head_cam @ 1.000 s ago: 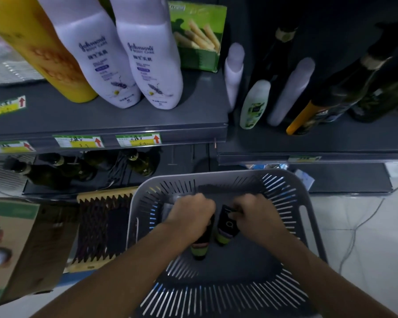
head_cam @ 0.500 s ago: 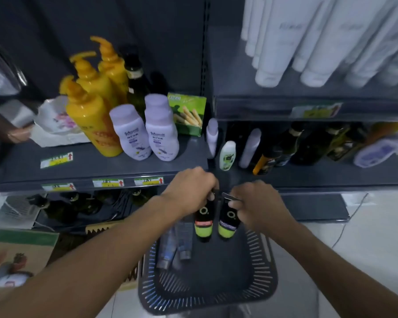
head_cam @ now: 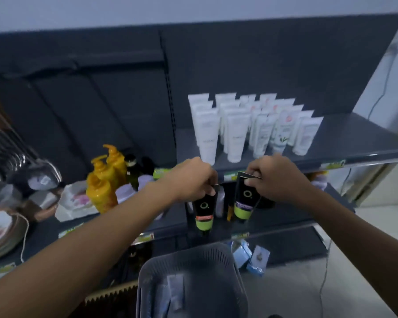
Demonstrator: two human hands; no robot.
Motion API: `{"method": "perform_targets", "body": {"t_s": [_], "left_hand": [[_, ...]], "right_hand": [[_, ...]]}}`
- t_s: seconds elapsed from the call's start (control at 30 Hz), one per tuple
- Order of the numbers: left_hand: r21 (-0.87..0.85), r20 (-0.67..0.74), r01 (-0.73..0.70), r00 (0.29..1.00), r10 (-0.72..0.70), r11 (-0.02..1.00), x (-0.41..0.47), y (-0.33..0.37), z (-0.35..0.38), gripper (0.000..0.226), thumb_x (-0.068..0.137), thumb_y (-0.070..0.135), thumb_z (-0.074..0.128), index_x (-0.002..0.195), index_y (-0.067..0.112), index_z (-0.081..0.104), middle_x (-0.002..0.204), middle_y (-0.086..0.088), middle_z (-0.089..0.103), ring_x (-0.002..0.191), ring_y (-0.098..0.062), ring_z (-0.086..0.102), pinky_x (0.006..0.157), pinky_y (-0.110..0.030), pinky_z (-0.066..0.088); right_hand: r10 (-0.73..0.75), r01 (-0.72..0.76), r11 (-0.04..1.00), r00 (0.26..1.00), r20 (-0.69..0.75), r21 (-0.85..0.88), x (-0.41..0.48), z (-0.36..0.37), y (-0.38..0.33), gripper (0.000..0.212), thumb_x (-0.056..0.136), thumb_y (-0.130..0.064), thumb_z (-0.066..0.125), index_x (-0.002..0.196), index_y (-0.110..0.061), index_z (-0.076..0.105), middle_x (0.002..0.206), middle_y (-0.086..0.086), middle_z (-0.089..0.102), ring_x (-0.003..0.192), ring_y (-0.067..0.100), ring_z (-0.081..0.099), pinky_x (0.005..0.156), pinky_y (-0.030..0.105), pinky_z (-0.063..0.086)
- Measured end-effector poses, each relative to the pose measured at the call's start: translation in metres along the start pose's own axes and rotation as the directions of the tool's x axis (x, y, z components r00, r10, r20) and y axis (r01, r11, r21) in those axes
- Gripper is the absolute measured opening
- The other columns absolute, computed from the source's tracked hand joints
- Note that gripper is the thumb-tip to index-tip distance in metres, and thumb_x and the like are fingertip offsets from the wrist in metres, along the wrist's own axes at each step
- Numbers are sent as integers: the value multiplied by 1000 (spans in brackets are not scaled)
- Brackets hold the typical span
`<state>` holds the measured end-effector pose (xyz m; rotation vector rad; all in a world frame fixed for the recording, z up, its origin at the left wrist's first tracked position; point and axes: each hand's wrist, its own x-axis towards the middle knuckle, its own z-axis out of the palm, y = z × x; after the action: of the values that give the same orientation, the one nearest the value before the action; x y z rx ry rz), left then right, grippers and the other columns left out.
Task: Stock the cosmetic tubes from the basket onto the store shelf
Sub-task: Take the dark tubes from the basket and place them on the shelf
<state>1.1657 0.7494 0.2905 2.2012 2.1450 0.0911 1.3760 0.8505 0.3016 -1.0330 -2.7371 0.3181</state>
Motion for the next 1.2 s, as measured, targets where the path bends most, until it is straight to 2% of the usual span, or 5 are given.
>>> {"method": "perform_targets", "body": {"t_s": [0.1,0.43,0.67,0.83,1.2], "left_hand": [[-25,-42,-28,999,27,999,17,29,-35,15,89,33,76,101,23,76,91,2,74,87,-20,68,73,-40,59],[-21,-202,16,979,-19,1000,131,135,-83,16,87,23,78,102,23,80,91,7,78,88,-11,68,79,-30,57],[-45,-218,47,974,-56,998,227,197,-86,13,90,21,74,102,20,79,89,5,76,80,-11,61,76,-29,55],[-103,-222,19,974,-41,995,288,232,-87,15,88,28,78,100,20,80,80,14,69,76,-7,63,71,-24,54],[-84,-142,39,989,-50,996,384,257,-76,15,86,30,79,99,24,80,84,8,75,80,-10,68,77,-35,59]], "right_hand": [[1,-1,1000,1000,-2,-4,0,-38,18,17,92,-32,73,79,-29,63,63,-13,56,62,3,50,57,27,37],[-130,126,991,984,-118,-40,7,-109,146,17,88,-35,75,74,-30,66,77,-10,65,76,14,60,63,34,49],[-151,146,986,987,-56,-78,40,-163,270,10,86,-36,78,80,-30,72,72,-13,66,73,9,63,70,41,58],[-145,143,988,989,-31,-58,73,-186,341,11,85,-33,79,76,-32,73,71,-15,68,72,5,64,63,29,51],[-192,193,979,981,-18,62,151,-169,408,6,84,-29,80,79,-31,77,71,-15,71,76,6,66,73,38,59]]}}
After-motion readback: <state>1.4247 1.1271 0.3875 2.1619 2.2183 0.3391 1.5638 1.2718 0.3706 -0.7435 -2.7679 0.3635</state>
